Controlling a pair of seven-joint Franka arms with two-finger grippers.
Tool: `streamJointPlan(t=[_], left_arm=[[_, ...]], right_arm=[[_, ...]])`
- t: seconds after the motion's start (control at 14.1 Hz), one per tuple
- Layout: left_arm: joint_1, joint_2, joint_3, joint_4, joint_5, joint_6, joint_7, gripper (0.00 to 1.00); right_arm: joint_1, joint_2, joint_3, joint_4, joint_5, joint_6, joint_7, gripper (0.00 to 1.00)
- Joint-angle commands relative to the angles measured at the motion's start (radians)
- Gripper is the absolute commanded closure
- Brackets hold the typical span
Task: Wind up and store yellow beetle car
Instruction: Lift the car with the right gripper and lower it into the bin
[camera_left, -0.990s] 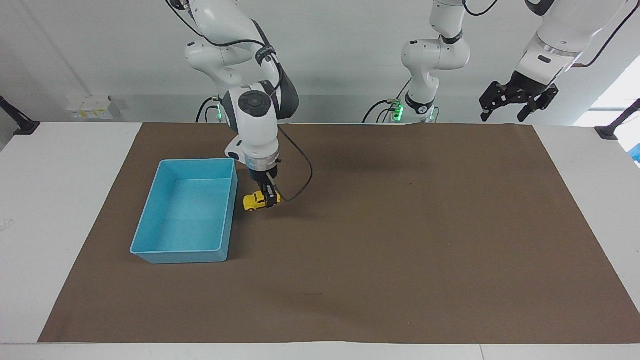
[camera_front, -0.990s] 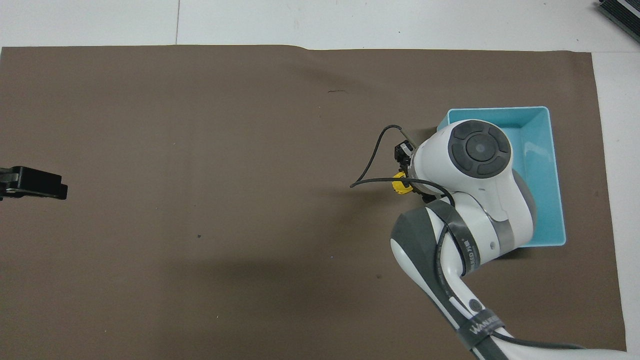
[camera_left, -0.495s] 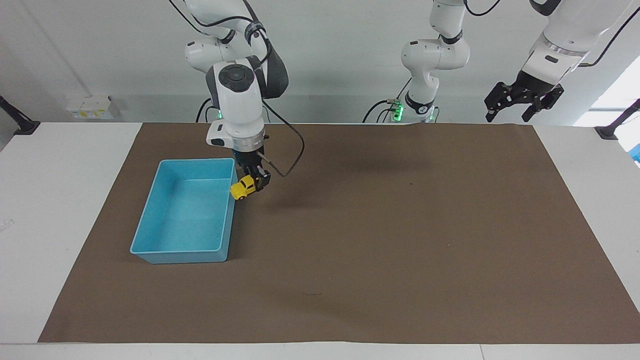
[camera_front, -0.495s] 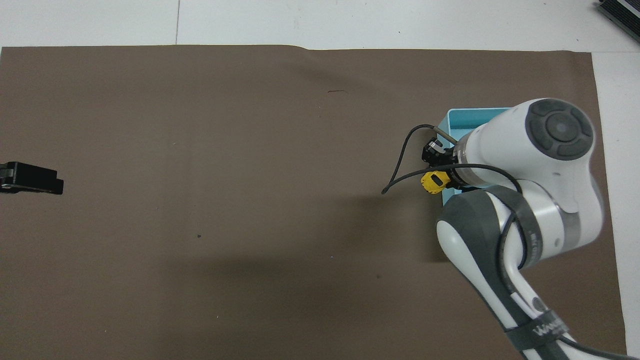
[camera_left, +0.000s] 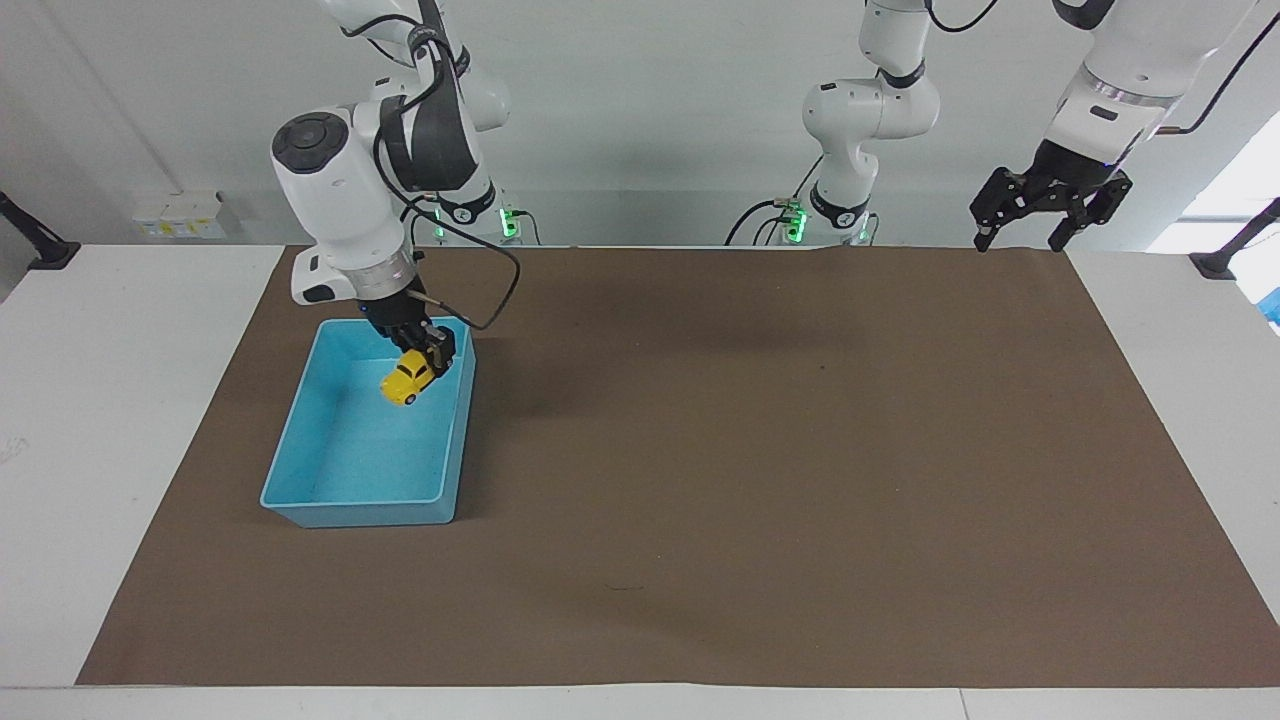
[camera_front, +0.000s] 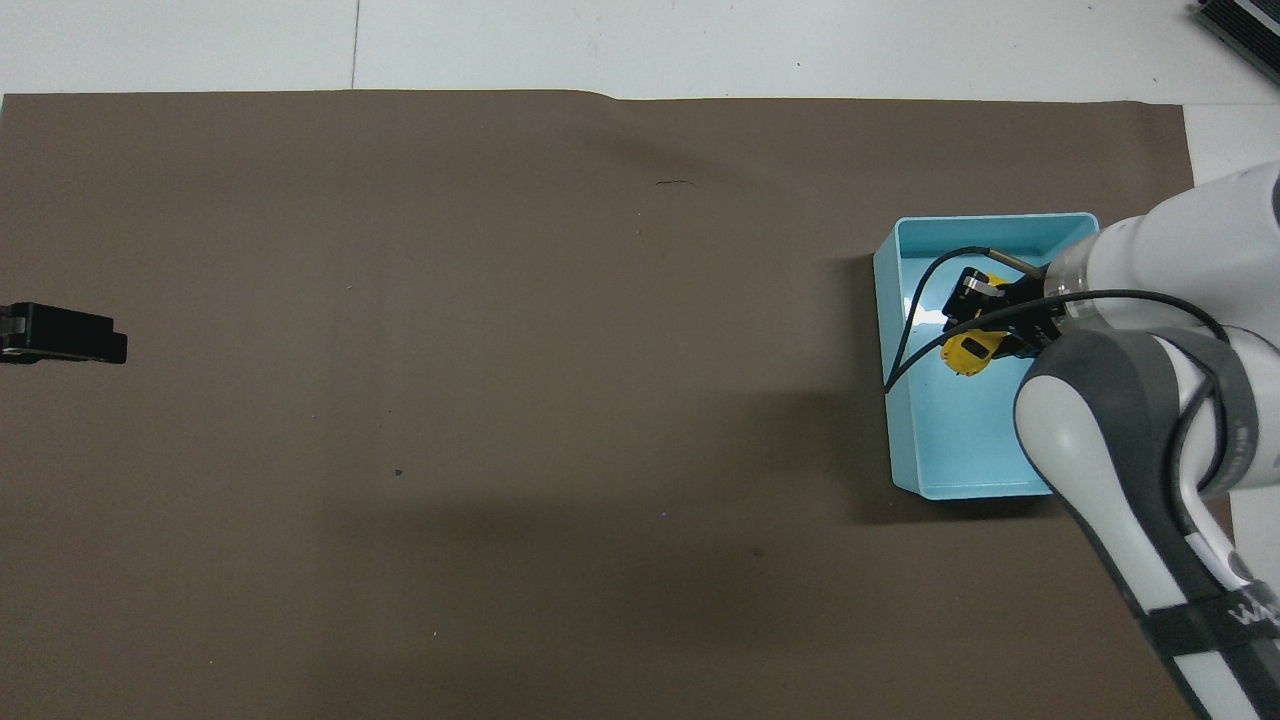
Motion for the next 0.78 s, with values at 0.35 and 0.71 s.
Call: streamJointPlan(t=[0.35,0.71], left_arm=[[0.015,-0.004,-0.01,-0.008,-0.004,0.022,0.011,0.0],[0.015,-0.004,-0.01,-0.006,-0.004,0.024,0.005,0.0]], right_arm=[[-0.191,-0.035,0.006,-0.001,0.023,-0.075,-0.427,1.0],[-0.202,-0.062,0.006,-0.05,0.0,-0.057,-0.486,1.0]])
